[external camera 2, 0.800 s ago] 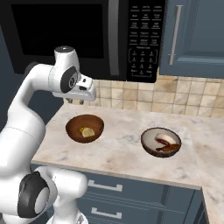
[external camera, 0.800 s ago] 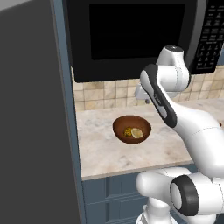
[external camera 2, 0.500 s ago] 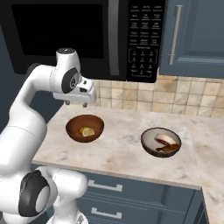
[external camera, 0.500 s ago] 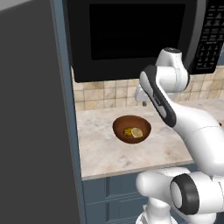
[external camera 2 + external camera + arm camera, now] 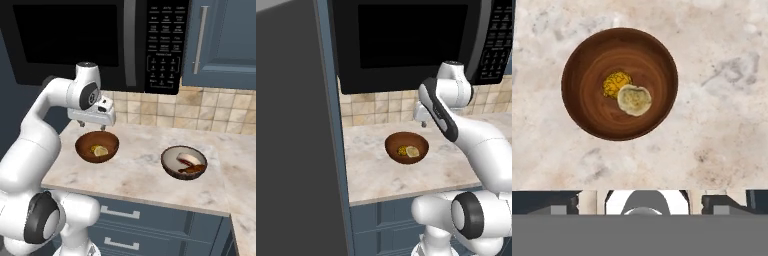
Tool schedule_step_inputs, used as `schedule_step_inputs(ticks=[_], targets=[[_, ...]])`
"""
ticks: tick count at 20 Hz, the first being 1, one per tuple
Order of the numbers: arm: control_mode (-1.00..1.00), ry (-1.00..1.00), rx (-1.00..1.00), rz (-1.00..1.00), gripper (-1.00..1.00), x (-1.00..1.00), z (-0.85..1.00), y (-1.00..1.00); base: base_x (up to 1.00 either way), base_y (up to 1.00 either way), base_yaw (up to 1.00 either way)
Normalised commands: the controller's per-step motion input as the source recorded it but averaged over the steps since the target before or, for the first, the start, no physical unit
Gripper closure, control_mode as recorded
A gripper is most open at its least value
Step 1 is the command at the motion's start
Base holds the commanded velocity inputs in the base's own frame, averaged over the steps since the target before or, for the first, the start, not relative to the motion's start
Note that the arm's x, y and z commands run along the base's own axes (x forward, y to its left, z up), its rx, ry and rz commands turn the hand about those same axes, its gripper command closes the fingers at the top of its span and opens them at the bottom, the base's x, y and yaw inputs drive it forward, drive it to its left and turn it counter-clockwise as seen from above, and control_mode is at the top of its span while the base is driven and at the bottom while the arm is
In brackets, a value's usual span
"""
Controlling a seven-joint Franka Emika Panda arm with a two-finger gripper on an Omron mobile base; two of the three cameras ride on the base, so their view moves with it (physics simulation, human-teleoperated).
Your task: Place the bowl with the lemon and mushroom on the top shelf of the fridge. Place the bowl with the chicken drumstick and steak on the second highest shelf of the fridge.
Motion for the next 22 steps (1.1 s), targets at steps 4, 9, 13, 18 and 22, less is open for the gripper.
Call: schedule_step_inputs(ticks=[4,9,13,18,22], targets=[[-1.00,0.01,0.10,-0.04,-1.00,-0.18,-0.40,-0.40,0.00,0.00,0.00],[-1.00,0.00,0.11,-0.07,-1.00,0.00,-0.65,-0.31,0.00,0.00,0.00],[-1.00,0.00,0.05,-0.07,-1.00,0.01,-0.64,-0.05,0.00,0.00,0.00],[-1.00,0.00,0.02,-0.08,-1.00,0.05,-0.51,0.00,0.00,0.00,0.00],[-1.00,0.00,0.02,-0.08,-1.00,0.10,-0.26,0.00,0.00,0.00,0.00]])
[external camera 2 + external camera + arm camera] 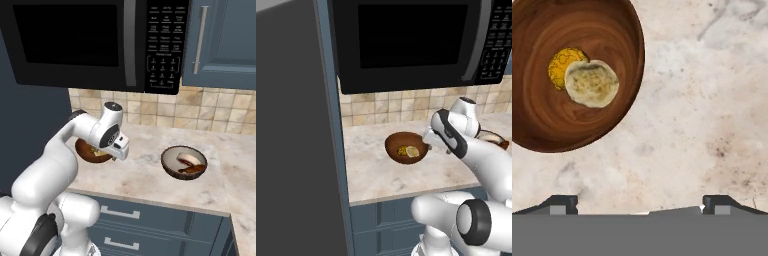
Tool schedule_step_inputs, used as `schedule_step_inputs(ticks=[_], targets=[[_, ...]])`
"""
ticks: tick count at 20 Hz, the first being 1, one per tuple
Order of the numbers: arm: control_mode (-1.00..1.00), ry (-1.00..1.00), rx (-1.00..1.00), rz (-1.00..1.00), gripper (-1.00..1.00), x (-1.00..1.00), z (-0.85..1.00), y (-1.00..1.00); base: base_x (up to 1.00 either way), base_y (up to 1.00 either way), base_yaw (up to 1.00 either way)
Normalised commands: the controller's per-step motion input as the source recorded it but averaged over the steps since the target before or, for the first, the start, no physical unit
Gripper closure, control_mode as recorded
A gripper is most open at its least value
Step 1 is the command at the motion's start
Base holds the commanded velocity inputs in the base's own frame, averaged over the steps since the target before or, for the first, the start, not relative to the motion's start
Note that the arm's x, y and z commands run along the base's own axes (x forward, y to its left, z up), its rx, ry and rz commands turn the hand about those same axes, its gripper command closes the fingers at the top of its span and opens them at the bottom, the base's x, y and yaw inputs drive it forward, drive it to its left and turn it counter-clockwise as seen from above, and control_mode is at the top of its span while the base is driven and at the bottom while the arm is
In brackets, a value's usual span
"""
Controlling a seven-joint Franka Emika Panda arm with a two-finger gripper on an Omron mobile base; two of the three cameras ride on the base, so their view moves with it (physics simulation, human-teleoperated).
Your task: Place the bowl with the lemon and mushroom on the top shelf of the fridge. Place the bowl with the chicken drumstick and steak on the second highest shelf of the fridge.
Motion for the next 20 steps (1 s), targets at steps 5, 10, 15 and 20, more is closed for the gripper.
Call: schedule_step_inputs(ticks=[5,10,15,20], targets=[[-1.00,0.00,0.00,-0.09,-1.00,0.23,-0.17,0.00,0.00,0.00,0.00],[-1.00,0.00,0.00,-0.08,-1.00,0.32,-0.15,0.00,0.00,0.00,0.00],[-1.00,0.00,0.01,-0.07,-1.00,0.33,-0.10,0.00,0.00,0.00,0.00],[-1.00,0.00,0.00,-0.06,-1.00,0.27,-0.13,0.00,0.00,0.00,0.00]])
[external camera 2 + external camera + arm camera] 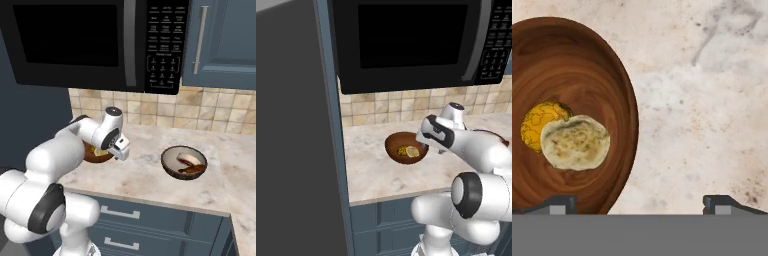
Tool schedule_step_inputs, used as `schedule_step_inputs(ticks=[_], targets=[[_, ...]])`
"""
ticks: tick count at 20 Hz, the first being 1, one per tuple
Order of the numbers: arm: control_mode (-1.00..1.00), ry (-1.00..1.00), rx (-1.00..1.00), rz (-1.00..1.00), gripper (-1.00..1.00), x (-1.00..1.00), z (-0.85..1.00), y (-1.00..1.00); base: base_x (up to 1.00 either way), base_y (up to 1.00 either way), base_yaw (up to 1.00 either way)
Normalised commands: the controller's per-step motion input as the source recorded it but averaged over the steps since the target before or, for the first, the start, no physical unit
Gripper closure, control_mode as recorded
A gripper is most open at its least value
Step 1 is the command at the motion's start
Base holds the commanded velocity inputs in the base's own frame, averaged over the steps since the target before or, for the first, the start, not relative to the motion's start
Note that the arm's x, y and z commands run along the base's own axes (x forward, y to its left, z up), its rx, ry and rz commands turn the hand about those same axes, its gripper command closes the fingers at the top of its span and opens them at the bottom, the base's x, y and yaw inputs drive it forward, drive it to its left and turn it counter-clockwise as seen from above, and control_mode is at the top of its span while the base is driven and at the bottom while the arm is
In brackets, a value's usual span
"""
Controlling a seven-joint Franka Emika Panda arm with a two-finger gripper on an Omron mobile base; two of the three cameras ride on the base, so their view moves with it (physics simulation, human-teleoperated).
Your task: Place the bowl with the lemon and mushroom on the top shelf of the fridge. Place the bowl with the chicken drumstick and steak on the second highest shelf of the fridge.
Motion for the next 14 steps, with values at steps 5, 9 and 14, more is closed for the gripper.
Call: schedule_step_inputs(ticks=[5,9,14], targets=[[-1.00,0.00,0.00,-0.04,-1.00,0.12,-0.23,0.00,0.00,0.00,0.00],[-1.00,0.00,0.00,-0.02,-1.00,0.09,-0.21,0.00,0.00,0.00,0.00],[-1.00,0.00,0.00,-0.01,-1.00,0.17,-0.12,0.05,0.00,0.00,0.00]])
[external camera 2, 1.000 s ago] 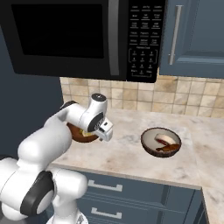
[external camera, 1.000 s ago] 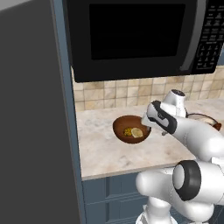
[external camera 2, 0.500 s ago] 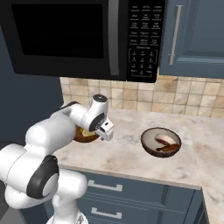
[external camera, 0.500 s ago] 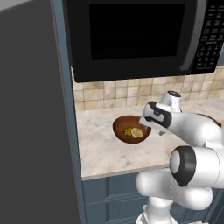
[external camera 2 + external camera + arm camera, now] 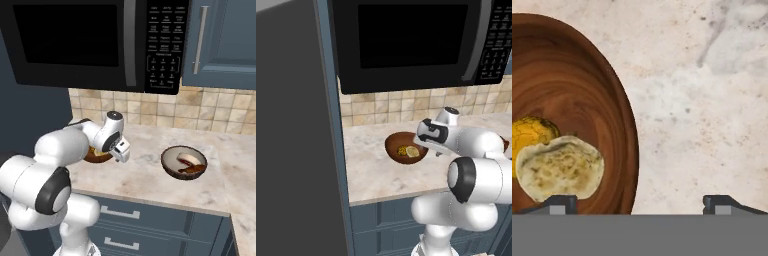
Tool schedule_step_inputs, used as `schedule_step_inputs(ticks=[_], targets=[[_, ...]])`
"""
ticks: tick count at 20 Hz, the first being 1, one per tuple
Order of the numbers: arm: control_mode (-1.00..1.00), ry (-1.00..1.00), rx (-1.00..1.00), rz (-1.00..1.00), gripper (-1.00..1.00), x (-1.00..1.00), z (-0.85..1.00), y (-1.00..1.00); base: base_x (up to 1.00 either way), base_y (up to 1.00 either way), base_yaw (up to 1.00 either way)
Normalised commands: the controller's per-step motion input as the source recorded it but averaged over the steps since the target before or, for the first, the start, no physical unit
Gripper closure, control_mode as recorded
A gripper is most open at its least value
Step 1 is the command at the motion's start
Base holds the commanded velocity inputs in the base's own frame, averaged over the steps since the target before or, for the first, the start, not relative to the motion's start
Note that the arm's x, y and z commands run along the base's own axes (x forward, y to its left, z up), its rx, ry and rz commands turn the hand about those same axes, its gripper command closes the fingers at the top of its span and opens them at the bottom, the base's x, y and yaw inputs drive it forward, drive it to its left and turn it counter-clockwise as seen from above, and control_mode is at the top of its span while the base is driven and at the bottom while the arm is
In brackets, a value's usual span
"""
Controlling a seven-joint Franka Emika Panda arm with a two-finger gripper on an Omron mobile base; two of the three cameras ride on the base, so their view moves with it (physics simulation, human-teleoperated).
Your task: Place the bowl with the lemon and mushroom on the top shelf of the fridge. Place the bowl with the chicken drumstick and steak on the second highest shelf of the fridge.
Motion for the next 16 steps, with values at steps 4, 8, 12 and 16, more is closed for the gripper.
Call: schedule_step_inputs(ticks=[4,8,12,16], targets=[[-1.00,0.00,0.00,-0.01,-1.00,0.23,-0.08,0.10,0.00,0.00,0.00],[-1.00,0.00,0.00,-0.01,-1.00,0.19,-0.14,0.10,0.00,0.00,0.00],[-1.00,0.00,0.00,-0.02,-1.00,0.15,-0.21,0.13,0.00,0.00,0.00],[-1.00,0.00,0.01,-0.01,-1.00,0.08,-0.17,0.03,0.00,0.00,0.00]])
